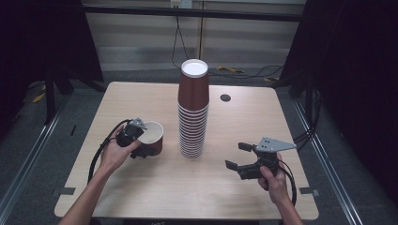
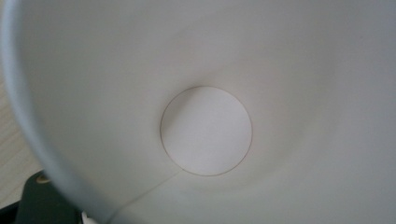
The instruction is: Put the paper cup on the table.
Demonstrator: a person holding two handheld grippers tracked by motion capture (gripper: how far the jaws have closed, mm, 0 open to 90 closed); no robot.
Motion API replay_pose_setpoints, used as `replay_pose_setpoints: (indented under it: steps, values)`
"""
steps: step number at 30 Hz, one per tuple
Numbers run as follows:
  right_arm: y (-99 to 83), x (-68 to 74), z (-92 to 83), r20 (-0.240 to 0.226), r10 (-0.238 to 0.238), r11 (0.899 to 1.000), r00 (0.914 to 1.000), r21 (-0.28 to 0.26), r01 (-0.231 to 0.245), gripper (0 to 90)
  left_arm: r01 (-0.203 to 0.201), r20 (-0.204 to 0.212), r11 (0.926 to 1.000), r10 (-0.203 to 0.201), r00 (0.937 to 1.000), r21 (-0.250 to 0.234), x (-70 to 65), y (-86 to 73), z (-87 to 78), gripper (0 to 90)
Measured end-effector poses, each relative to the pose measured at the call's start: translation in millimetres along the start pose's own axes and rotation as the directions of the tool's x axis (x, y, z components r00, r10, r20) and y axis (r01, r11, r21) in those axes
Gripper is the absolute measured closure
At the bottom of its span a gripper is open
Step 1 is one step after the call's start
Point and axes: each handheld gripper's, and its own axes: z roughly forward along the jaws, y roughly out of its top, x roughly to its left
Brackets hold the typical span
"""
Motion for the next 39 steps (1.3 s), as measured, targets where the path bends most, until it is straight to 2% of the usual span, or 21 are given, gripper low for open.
replay_pose_setpoints:
  steps: [4, 6, 8, 10, 13, 15, 17, 20, 22, 26, 30, 32, 34, 36, 38, 39]
  values:
    - [-0.1, -0.1, 0.0, -0.003, 0.005, 1.0, 1.0, -0.004, -0.005, 13.6, 0.038, 0.034, 0.9984, -0.037, 0.9987, -0.041, 1.5, -6.2, -1.6, 15.7]
    - [0.1, -0.7, -0.1, -0.007, 0.007, 1.0, 0.9999, -0.009, -0.007, 13.6, 0.039, 0.028, 0.9978, -0.037, 0.9989, -0.054, 1.9, -8.5, -4.5, 15.7]
    - [0.1, -0.5, -0.6, -0.002, 0.008, 1.0, 1.0, -0.007, -0.008, 13.6, 0.055, 0.043, 0.9948, -0.051, 0.9978, -0.086, -0.2, -11.5, -7.1, 15.5]
    - [0.0, -0.8, -0.8, -0.005, 0.009, 1.0, 0.9999, -0.008, -0.009, 13.6, 0.047, 0.023, 0.9944, -0.045, 0.9987, -0.094, -3.2, -14.0, -9.2, 15.6]
    - [-0.1, -1.2, -0.5, 0.0, 0.011, 1.0, 0.9999, -0.005, -0.011, 13.6, 0.05, 0.017, 0.9923, -0.049, 0.9987, -0.113, -6.7, -17.9, -12.4, 15.5]
    - [-0.3, -0.6, -0.6, -0.004, 0.011, 1.0, 0.9999, -0.006, -0.011, 13.6, 0.05, -0.006, 0.9909, -0.051, 0.9987, -0.125, -9.5, -20.7, -15.6, 15.6]
    - [-0.3, -0.6, -0.6, -0.004, 0.01, 1.0, 0.9999, -0.007, -0.01, 13.6, 0.071, 0.001, 0.9859, -0.072, 0.9974, -0.151, -10.3, -24.1, -18.9, 15.7]
    - [-0.4, -0.6, -0.5, -0.004, 0.011, 1.0, 0.9999, -0.005, -0.011, 13.6, 0.073, -0.035, 0.9814, -0.08, 0.9962, -0.178, -13.2, -28.2, -25.6, 15.7]
    - [-0.5, -0.6, -0.1, -0.005, 0.007, 1.0, 1.0, -0.005, -0.007, 13.6, 0.09, -0.03, 0.9748, -0.098, 0.9947, -0.204, -16.0, -30.4, -29.5, 15.7]
    - [-0.7, -0.4, 0.4, -0.003, 0.01, 1.0, 0.9999, -0.002, -0.01, 13.6, 0.07, -0.063, 0.9727, -0.086, 0.9943, -0.221, -25.6, -31.1, -40.2, 15.7]
    - [-0.9, -0.6, 0.1, 0.0, 0.009, 1.0, 1.0, -0.006, -0.009, 13.6, 0.061, -0.064, 0.963, -0.08, 0.9947, -0.263, -34.5, -35.3, -51.2, 15.7]
    - [-1.0, -1.1, -0.2, 0.005, 0.011, 1.0, 0.9999, -0.006, -0.011, 13.6, 0.058, -0.051, 0.9577, -0.075, 0.9958, -0.282, -39.2, -37.8, -54.4, 15.7]
    - [-1.1, -1.3, 0.3, 0.008, 0.013, 1.0, 0.9999, -0.006, -0.013, 13.6, 0.065, -0.049, 0.9498, -0.084, 0.9953, -0.306, -44.5, -39.7, -55.5, 15.8]
    - [-1.2, -0.5, 0.7, 0.008, 0.011, 1.0, 0.9999, -0.005, -0.011, 13.6, 0.058, -0.047, 0.9456, -0.077, 0.9959, -0.32, -49.0, -40.6, -55.1, 15.8]
    - [-1.2, 0.0, 0.9, 0.007, 0.008, 1.0, 0.9999, -0.004, -0.008, 13.6, 0.057, -0.042, 0.9379, -0.075, 0.9963, -0.342, -53.6, -41.8, -53.8, 15.8]
    - [-1.3, 0.1, 1.0, 0.007, 0.009, 1.0, 0.9999, -0.005, -0.009, 13.6, 0.068, -0.022, 0.9311, -0.082, 0.9964, -0.358, -56.4, -42.8, -52.9, 15.8]
